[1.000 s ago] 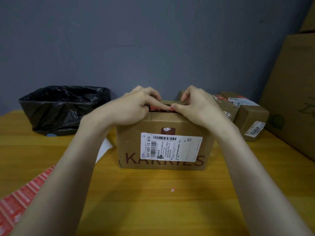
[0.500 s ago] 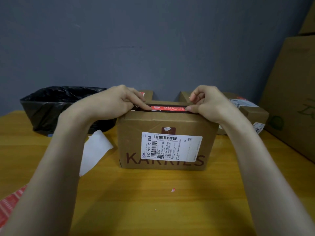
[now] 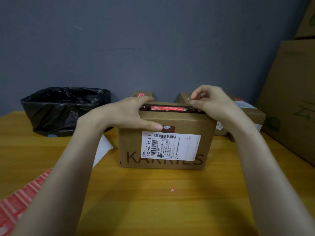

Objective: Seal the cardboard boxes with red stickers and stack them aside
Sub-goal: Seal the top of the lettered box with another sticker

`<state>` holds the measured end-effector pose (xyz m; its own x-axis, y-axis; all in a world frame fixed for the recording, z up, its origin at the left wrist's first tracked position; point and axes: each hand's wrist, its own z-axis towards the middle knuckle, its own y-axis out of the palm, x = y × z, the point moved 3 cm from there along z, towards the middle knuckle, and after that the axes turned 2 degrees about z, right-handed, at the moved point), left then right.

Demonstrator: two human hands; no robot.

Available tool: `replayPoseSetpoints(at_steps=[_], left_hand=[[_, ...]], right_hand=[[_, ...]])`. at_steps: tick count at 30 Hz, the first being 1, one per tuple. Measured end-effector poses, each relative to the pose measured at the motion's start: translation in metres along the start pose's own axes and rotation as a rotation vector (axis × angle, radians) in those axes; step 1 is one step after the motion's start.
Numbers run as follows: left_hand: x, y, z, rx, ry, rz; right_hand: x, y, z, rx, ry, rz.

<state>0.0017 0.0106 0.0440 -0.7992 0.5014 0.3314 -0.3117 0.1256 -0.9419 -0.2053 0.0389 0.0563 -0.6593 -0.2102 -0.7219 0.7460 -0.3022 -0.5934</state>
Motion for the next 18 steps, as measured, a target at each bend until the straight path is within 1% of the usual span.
replayPoseSetpoints(at_steps=[3,6,7,10,11,14,18], left_hand=[[-0.001,0.002,0.000,-0.019,-0.006,0.071],[-0.003,0.000,-0.002,-0.023,-0.034,0.011],[-0.003,-0.001,-0.004,0.002,-0.053,-0.034],[-0.009,-0.009,-0.004,0.199,-0.144,-0.175],[-0.011,-0.011,-0.004,0.239,-0.175,-0.194],[-0.017,-0.013,-0.001,0.232,-0.203,-0.232],[-0.021,-0.022,-0.005,0.329,-0.228,-0.327]], right_hand=[[0.005,-0.010,-0.002,-0.031,0.008,0.010],[0.014,-0.018,-0.007,-0.121,0.122,-0.086],[0.016,-0.019,-0.009,-0.140,0.172,-0.112],[0.022,-0.020,-0.012,-0.150,0.295,-0.133],[0.022,-0.019,-0.012,-0.141,0.325,-0.133],[0.019,-0.017,-0.012,-0.129,0.362,-0.155],[0.015,-0.022,-0.010,-0.047,0.369,-0.132]])
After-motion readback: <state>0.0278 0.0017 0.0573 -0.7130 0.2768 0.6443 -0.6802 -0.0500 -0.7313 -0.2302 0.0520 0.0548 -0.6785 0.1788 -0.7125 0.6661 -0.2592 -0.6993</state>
